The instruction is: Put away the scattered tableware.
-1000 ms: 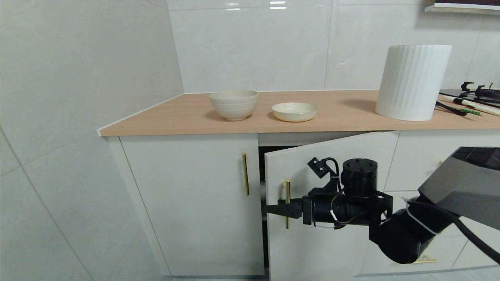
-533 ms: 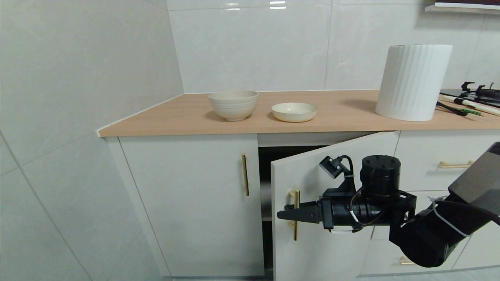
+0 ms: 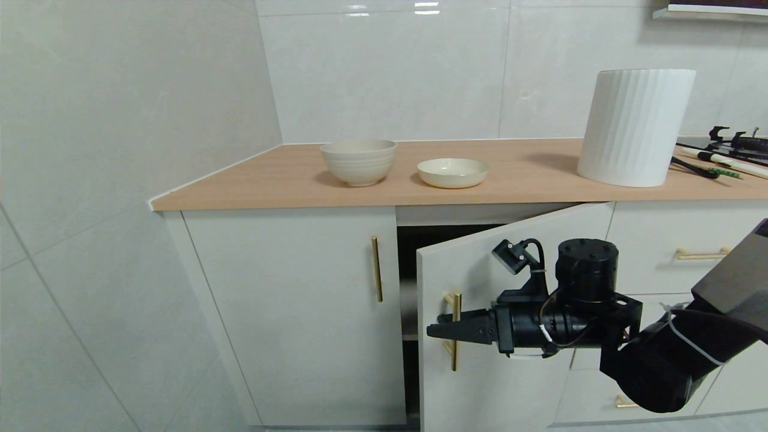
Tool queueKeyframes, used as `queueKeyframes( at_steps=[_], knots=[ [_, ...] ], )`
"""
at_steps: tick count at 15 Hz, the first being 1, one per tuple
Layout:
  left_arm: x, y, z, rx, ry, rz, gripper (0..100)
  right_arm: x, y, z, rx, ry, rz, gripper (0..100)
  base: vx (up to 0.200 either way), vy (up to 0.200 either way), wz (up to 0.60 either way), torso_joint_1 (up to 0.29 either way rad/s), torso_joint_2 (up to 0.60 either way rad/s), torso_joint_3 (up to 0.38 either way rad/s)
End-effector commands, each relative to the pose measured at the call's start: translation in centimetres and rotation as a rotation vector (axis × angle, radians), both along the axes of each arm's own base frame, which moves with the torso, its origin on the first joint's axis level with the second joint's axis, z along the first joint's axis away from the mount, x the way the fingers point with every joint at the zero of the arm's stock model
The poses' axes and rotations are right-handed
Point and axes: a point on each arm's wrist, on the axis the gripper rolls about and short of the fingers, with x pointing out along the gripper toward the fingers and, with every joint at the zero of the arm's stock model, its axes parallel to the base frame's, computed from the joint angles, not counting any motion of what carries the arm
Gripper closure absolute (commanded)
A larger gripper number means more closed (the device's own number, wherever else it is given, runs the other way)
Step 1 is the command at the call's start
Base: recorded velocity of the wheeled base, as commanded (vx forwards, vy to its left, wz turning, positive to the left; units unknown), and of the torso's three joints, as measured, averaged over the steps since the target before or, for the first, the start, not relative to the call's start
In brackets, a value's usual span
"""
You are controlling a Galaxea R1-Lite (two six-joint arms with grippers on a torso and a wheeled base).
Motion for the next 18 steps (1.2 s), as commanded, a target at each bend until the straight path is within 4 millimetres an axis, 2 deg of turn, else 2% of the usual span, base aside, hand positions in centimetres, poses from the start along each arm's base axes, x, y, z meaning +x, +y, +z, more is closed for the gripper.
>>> queueKeyframes(
  at_steps=[1, 2, 4, 6, 7, 8, 11, 14, 15, 16, 18],
  knots=[
    [6.6, -0.9, 7.0, -0.08, 0.337, -0.404, 0, -0.1, 0.0, 0.2, 0.004, -0.006, 0.0, 0, 0.0, 0.0, 0.0, 0.0, 0.0, 0.0],
    [9.6, -1.2, 7.4, -0.049, 0.351, -0.501, 0, -0.1, 0.0, 0.3, 0.006, -0.01, 0.0, 0, 0.0, 0.0, 0.0, 0.0, 0.0, 0.0],
    [16.1, -2.7, 6.5, -0.006, 0.436, -0.651, 0, -0.1, 0.0, 0.3, 0.007, -0.012, -0.002, 0, 0.0, 0.0, 0.0, 0.0, 0.0, 0.0],
    [20.2, -3.9, 5.0, 0.008, 0.485, -0.66, 0, -0.1, 0.0, 0.3, 0.009, -0.016, -0.002, 0, 0.0, 0.0, 0.0, 0.0, 0.0, 0.0],
    [23.3, -5.6, 3.3, 0.029, 0.503, -0.664, 0, -0.1, -0.1, 0.2, 0.009, -0.016, -0.002, 0, 0.0, 0.0, 0.0, 0.0, 0.0, 0.0],
    [25.4, -6.3, 1.8, 0.038, 0.523, -0.635, 0, -0.1, 0.0, 0.1, 0.008, -0.015, 0.0, 0, 0.0, 0.0, 0.0, 0.0, 0.0, 0.0],
    [29.5, -8.1, -1.5, 0.033, 0.576, -0.608, 0, -0.2, 0.0, 0.2, 0.009, -0.017, 0.0, 0, 0.0, 0.0, 0.0, 0.0, 0.0, 0.0],
    [31.5, -9.4, -2.9, 0.027, 0.598, -0.63, 0, -0.1, 0.0, 0.0, 0.007, -0.013, 0.0, 0, 0.0, 0.0, 0.0, 0.0, 0.0, 0.0],
    [31.8, -9.7, -3.0, 0.025, 0.601, -0.636, 100, -0.1, 0.0, 0.0, 0.007, -0.013, 0.001, 0, 0.0, 0.0, 0.0, 0.0, 0.0, 0.0],
    [32.9, -10.8, -3.1, 0.017, 0.606, -0.645, 100, -0.1, 0.0, 0.0, 0.007, -0.013, 0.001, 0, 0.0, 0.0, 0.0, 0.0, 0.0, 0.0],
    [34.2, -11.3, -3.5, 0.012, 0.591, -0.646, 100, -0.2, 0.0, 0.1, 0.008, -0.015, 0.001, 0, 0.0, 0.0, 0.0, 0.0, 0.0, 0.0]
  ],
)
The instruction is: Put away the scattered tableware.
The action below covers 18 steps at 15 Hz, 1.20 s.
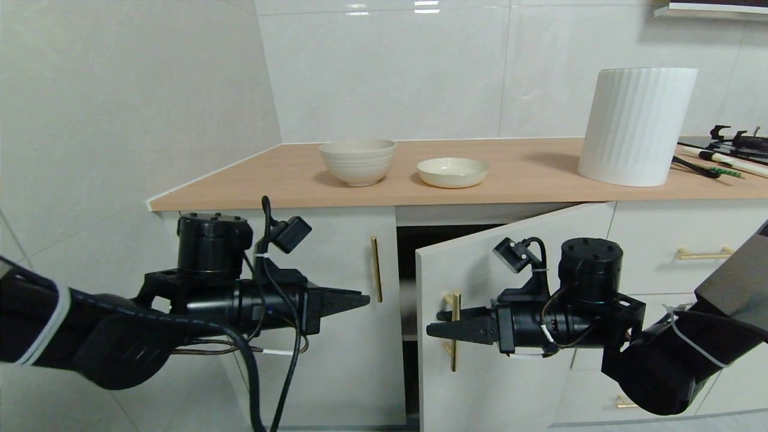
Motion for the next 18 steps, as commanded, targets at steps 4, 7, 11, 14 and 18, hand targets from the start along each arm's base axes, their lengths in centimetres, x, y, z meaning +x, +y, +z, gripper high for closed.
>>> queueKeyframes(
  at_steps=[4, 7, 11, 14, 18],
  knots=[
    [4.5, -2.9, -2.9, -0.101, 0.065, 0.015, 100, 0.0, 0.0, -0.2, -0.001, 0.001, 0.001, 0, 0.0, 0.0, 0.0, 0.0, 0.0, 0.0],
    [5.6, -5.0, -4.9, -0.121, 0.058, -0.008, 100, 0.0, 0.0, -0.2, 0.001, -0.001, 0.001, 0, 0.0, 0.0, 0.0, 0.0, 0.0, 0.0],
    [5.3, -7.7, -6.1, -0.113, 0.021, -0.018, 100, 0.0, 0.0, -0.5, -0.005, 0.008, -0.002, 0, 0.0, 0.0, 0.0, 0.0, 0.0, 0.0],
    [4.9, -8.2, -6.1, -0.121, 0.004, -0.037, 100, -0.1, -0.1, -0.5, -0.003, 0.004, -0.004, 0, 0.0, 0.0, 0.0, 0.0, 0.0, 0.0],
    [4.8, -8.1, -9.0, -0.15, -0.085, -0.051, 100, -0.3, -0.2, -0.7, 0.012, -0.023, -0.008, 0, 0.0, 0.0, 0.0, 0.0, 0.0, 0.0]
  ],
)
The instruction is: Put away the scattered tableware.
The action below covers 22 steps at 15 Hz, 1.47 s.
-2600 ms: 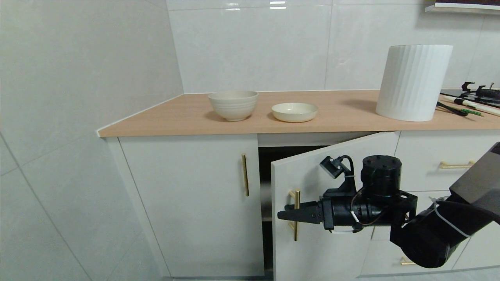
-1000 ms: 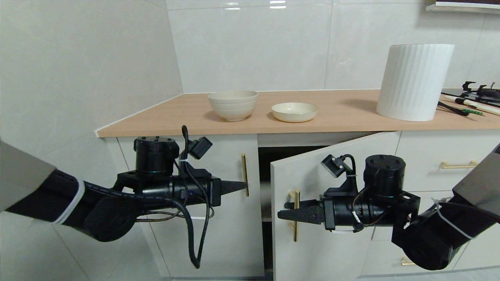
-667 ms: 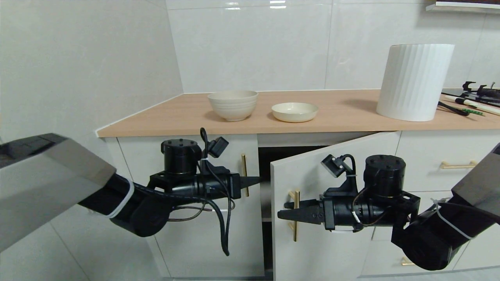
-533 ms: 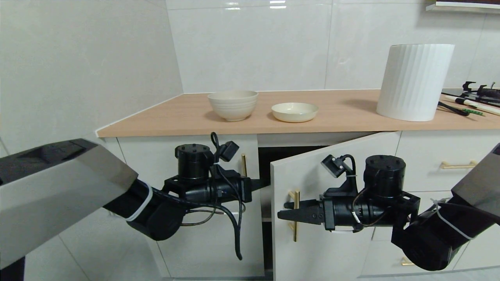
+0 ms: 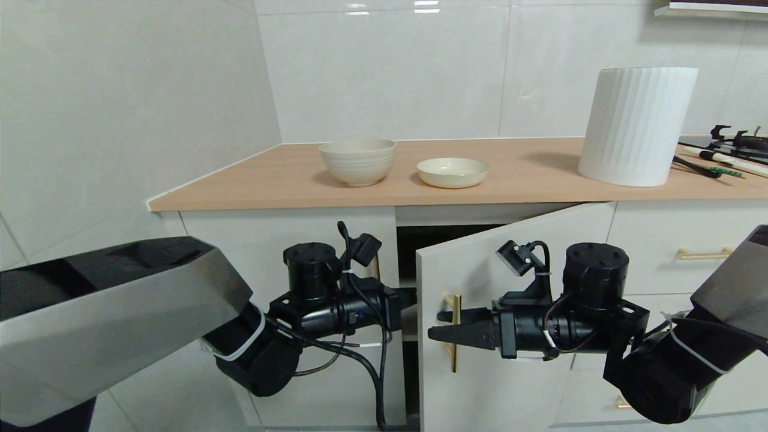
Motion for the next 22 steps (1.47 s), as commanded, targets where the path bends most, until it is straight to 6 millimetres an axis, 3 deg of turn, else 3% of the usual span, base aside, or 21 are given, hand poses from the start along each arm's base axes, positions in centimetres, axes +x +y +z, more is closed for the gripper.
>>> queueKeyframes(
  at_steps=[1, 7, 10, 16, 22],
  knots=[
    [0.3, -0.5, -2.6, 0.01, 0.009, -0.008, 100, 0.2, -0.4, -0.4, -0.007, 0.01, -0.017, 0, 0.0, 0.0, 0.0, 0.0, 0.0, 0.0],
    [0.0, -2.6, -1.9, -0.014, -0.043, -0.058, 100, 0.7, -2.0, -0.6, -0.021, 0.002, -0.084, 0, 0.0, 0.0, 0.0, 0.0, 0.0, 0.0],
    [0.1, -3.0, -1.5, -0.023, -0.059, -0.065, 100, -0.2, -3.5, -0.2, -0.026, 0.004, -0.122, 0, 0.0, 0.0, 0.0, 0.0, 0.0, 0.0],
    [-0.5, -2.5, -0.3, -0.032, -0.078, -0.044, 100, -7.4, -7.6, -0.2, -0.04, 0.016, -0.139, 0, 0.0, 0.0, 0.0, 0.0, 0.0, 0.0],
    [-0.7, -2.4, -0.5, -0.027, -0.066, -0.039, 100, -9.6, -8.2, -0.9, -0.048, 0.031, -0.116, 0, 0.0, 0.0, 0.0, 0.0, 0.0, 0.0]
  ],
)
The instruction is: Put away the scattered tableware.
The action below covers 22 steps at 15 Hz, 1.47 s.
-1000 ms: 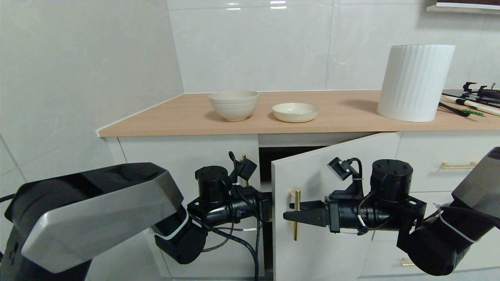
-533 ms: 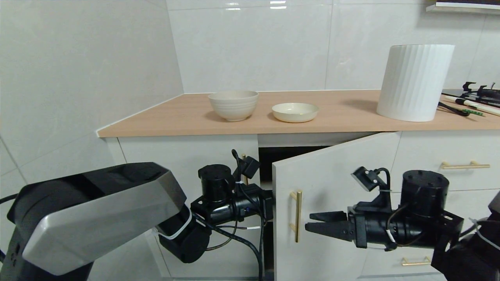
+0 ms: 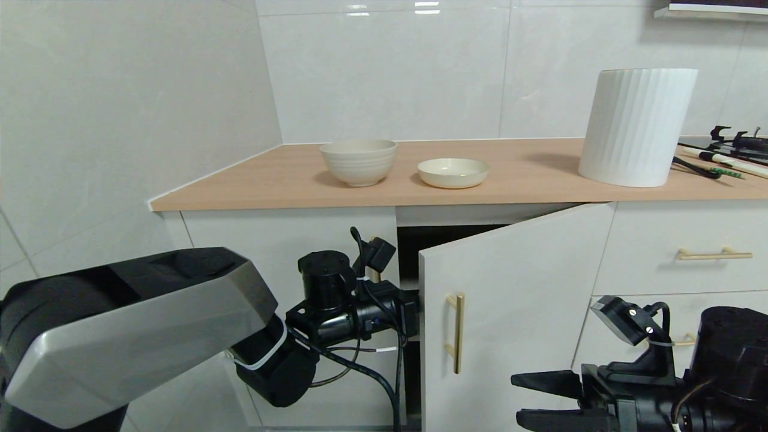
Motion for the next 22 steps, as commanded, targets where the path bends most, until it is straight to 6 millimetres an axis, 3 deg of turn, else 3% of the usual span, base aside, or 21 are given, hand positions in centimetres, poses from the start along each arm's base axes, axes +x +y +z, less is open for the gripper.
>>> queueKeyframes(
  at_steps=[1, 6, 13, 18, 22],
  knots=[
    [-0.2, 0.1, 0.3, -0.001, 0.0, 0.0, 100, -0.4, 0.0, -0.1, -0.004, 0.009, 0.008, 0, 0.0, 0.0, 0.0, 0.0, 0.0, 0.0],
    [-0.1, 0.0, 0.4, -0.004, -0.004, -0.003, 100, -0.8, 0.1, -0.1, -0.007, 0.011, 0.022, 0, -0.2, 0.0, 0.0, 0.0, 0.0, 0.002],
    [0.3, -1.6, 0.8, -0.001, 0.0, -0.03, 100, -1.2, 0.2, -0.3, -0.012, 0.022, 0.036, 0, 0.0, 0.0, 0.0, 0.0, 0.0, 0.0],
    [0.6, -2.1, 1.1, 0.006, 0.012, -0.037, 100, -1.7, 0.0, 0.5, 0.001, -0.022, 0.043, 0, -0.2, 0.0, 0.0, 0.008, 0.0, 0.001],
    [1.8, -2.9, 1.3, 0.011, 0.021, -0.036, 100, -1.9, 0.1, 0.4, -0.001, -0.018, 0.054, 0, 0.0, 0.0, 0.0, 0.0, 0.0, 0.0]
  ],
)
